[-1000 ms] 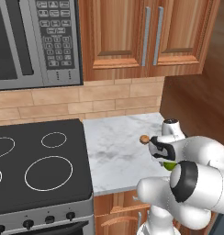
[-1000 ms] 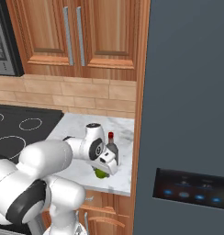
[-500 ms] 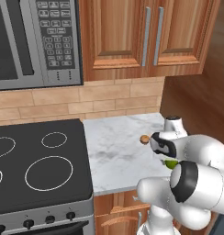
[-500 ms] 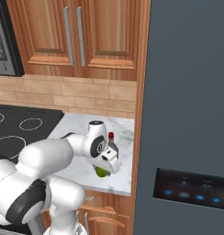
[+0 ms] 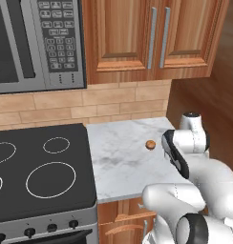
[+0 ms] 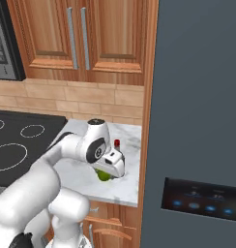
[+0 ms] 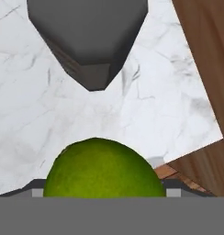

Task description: Place the liquor on the top shelf of the fridge to keep it out of children's reach, and place the lime and tangerine on lower shelves for easy access.

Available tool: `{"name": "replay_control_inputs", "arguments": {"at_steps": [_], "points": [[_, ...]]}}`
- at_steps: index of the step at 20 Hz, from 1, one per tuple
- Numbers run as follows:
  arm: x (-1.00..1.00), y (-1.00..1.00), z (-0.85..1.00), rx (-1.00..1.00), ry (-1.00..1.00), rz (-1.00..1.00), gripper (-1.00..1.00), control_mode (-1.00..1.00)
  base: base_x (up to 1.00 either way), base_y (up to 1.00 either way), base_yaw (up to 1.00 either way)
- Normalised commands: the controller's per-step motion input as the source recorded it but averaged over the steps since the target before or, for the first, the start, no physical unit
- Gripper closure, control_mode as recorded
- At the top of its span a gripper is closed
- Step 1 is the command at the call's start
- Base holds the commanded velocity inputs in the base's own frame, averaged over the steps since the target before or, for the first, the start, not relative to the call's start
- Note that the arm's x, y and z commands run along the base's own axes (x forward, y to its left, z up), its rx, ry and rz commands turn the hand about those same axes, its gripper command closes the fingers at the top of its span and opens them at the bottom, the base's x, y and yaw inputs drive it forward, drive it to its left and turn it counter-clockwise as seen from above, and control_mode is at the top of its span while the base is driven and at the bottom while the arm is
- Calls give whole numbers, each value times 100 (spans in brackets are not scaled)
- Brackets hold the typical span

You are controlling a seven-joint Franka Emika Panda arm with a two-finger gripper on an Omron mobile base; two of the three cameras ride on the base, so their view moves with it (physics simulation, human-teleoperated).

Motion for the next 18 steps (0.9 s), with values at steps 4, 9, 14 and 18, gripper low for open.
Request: {"name": "replay_control_inputs", "arguments": {"at_steps": [4, 9, 14, 18], "points": [[-43, 42, 64, 0, -31, 10, 100, -100, 0, 0, 0], [-44, 65, 73, 0, -38, 5, 100, -100, 0, 0, 0], [-29, 58, 97, 0, -36, 3, 100, -100, 0, 0, 0], [-17, 48, 100, 0, -27, 4, 100, -100, 0, 0, 0]]}}
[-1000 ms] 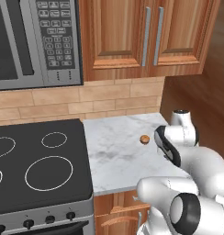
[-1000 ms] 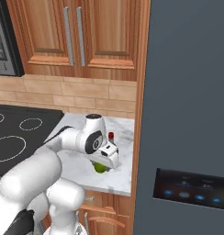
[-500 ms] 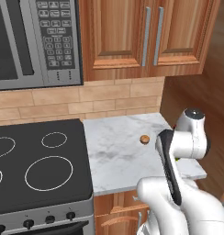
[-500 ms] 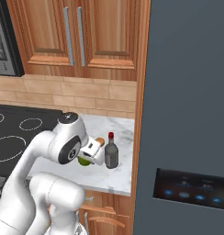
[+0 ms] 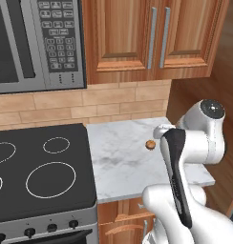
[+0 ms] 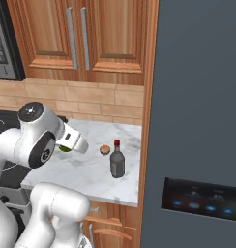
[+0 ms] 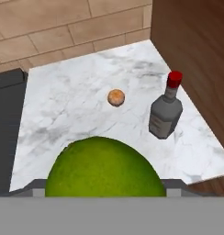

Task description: Place the liquor on the top shelf of the fridge to keep it out of children's reach, and place the lime and tangerine on lower shelves for easy access.

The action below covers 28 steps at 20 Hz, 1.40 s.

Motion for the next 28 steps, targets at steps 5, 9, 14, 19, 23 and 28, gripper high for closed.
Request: {"name": "replay_control_inputs", "arguments": {"at_steps": [5, 9, 14, 19, 23, 28], "points": [[-26, 42, 81, 0, -20, 5, 100, -100, 0, 0, 0], [-34, 8, 38, 0, -18, 8, 100, -100, 0, 0, 0], [-30, -2, 11, 0, -11, 6, 100, -100, 0, 0, 0], [-11, -1, 0, 0, 0, 0, 100, -100, 0, 0, 0], [-10, 0, 9, -4, 0, 0, 100, -100, 0, 0, 0], [-11, 0, 13, -5, 0, 0, 100, -100, 0, 0, 0]]}}
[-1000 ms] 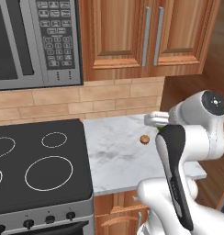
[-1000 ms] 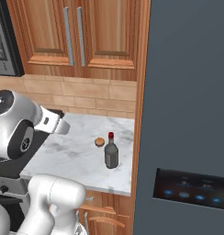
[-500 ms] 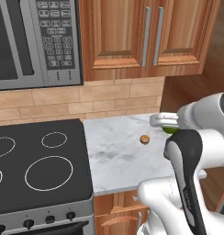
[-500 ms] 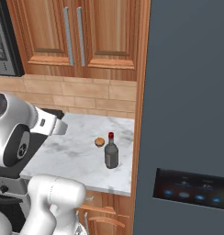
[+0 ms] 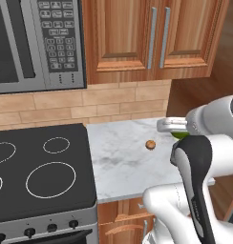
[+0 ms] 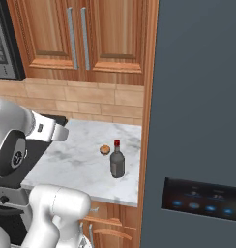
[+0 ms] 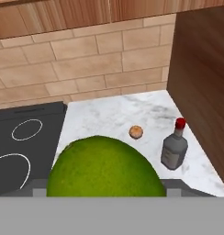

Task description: Place the liquor on the top shelf of the fridge to keep it out of children's reach, and place the lime and tangerine on lower shelves for easy access.

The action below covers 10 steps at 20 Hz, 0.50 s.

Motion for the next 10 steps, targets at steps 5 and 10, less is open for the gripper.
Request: {"name": "replay_control_inputs", "arguments": {"at_steps": [5, 10], "points": [[0, 0, 0, 0, 0, 0, 100, 100, -30, 0, 0], [0, 0, 0, 0, 0, 0, 100, 100, -48, 0, 0]]}}
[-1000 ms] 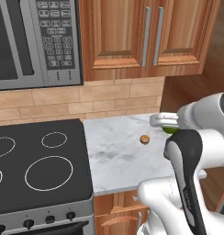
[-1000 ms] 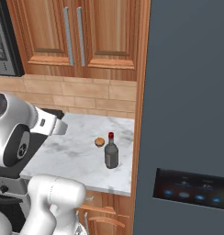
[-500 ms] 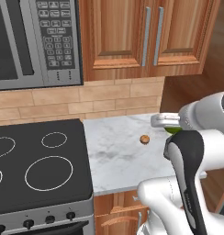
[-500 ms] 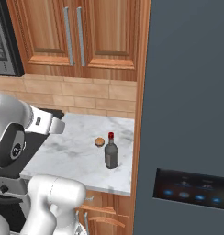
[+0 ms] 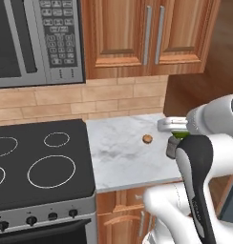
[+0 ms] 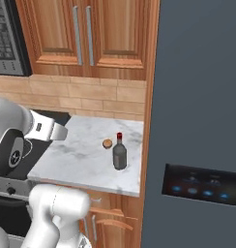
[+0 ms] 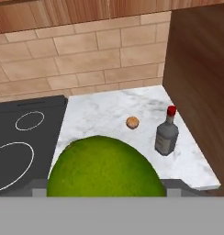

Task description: Place the liquor on the top shelf of the fridge to keep it out of children's reach, and place the lime and tangerine on lower shelves for easy access.

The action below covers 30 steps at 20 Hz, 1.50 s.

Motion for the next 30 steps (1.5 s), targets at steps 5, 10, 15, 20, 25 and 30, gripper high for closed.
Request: {"name": "replay_control_inputs", "arguments": {"at_steps": [5, 10, 15, 20, 25, 30], "points": [[0, 0, 0, 0, 0, 0, 100, 100, -57, -12, 0], [0, 0, 0, 0, 0, 0, 100, 100, -49, -40, 0], [0, 0, 0, 0, 0, 0, 100, 100, -10, -73, 0], [0, 0, 0, 0, 0, 0, 100, 100, 0, -91, 0], [0, 0, 0, 0, 0, 0, 100, 100, 0, -90, 0], [0, 0, 0, 0, 0, 0, 100, 100, 0, -82, 0]]}}
